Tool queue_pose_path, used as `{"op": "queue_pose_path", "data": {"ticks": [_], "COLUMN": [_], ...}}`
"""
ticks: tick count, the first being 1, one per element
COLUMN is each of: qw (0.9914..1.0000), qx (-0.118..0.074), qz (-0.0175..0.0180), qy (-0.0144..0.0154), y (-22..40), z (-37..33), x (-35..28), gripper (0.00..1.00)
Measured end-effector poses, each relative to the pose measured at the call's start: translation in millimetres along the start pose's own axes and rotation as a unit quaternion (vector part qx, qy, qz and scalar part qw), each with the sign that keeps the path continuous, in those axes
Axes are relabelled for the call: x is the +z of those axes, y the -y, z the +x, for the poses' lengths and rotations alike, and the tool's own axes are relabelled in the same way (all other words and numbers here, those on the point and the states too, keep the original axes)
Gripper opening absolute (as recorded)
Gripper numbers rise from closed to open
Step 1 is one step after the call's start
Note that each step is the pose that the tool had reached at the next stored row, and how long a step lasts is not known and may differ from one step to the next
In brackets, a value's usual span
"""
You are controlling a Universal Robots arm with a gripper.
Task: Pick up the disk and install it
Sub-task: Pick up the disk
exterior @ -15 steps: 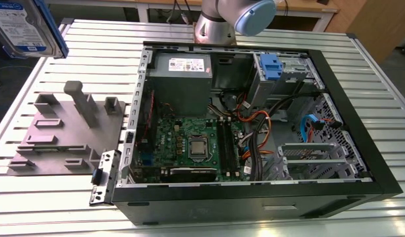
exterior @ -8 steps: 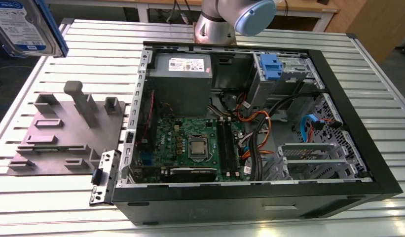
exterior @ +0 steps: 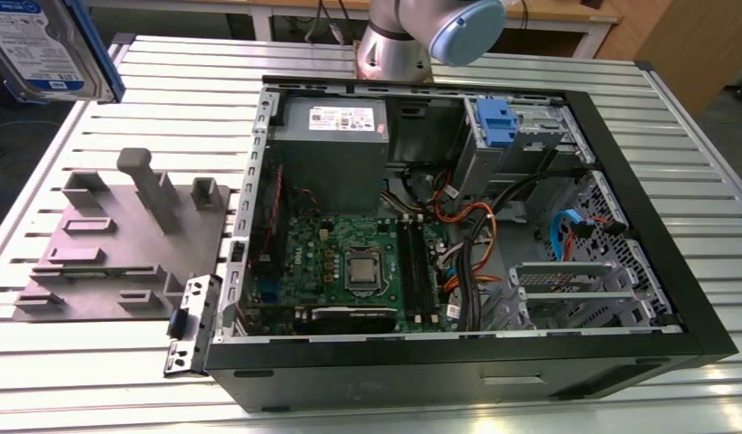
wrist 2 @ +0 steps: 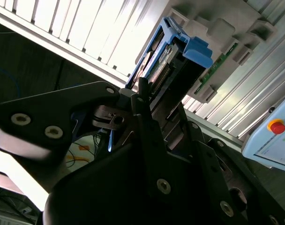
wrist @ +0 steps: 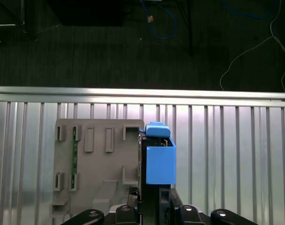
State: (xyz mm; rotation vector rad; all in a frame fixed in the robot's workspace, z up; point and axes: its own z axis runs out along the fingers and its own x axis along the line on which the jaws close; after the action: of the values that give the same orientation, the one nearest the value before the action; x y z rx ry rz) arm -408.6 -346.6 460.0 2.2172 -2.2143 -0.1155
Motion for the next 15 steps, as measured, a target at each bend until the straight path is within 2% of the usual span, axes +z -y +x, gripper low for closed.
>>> {"op": "queue_pose_path", "data": {"ticks": [4, 7, 15], "qw": [1.0, 1.0, 1.0], "qx": [0.0, 0.0, 0.0], "qz": [-0.0001, -0.0001, -0.0001], "qy": [0.0, -0.0001, -0.0001], "y": [0.0, -0.2, -1.1], "z": [0.0, -0.2, -1.3], "x": [-0.1, -2.4, -19.9], "gripper": [0.35, 0.35, 0.35]}}
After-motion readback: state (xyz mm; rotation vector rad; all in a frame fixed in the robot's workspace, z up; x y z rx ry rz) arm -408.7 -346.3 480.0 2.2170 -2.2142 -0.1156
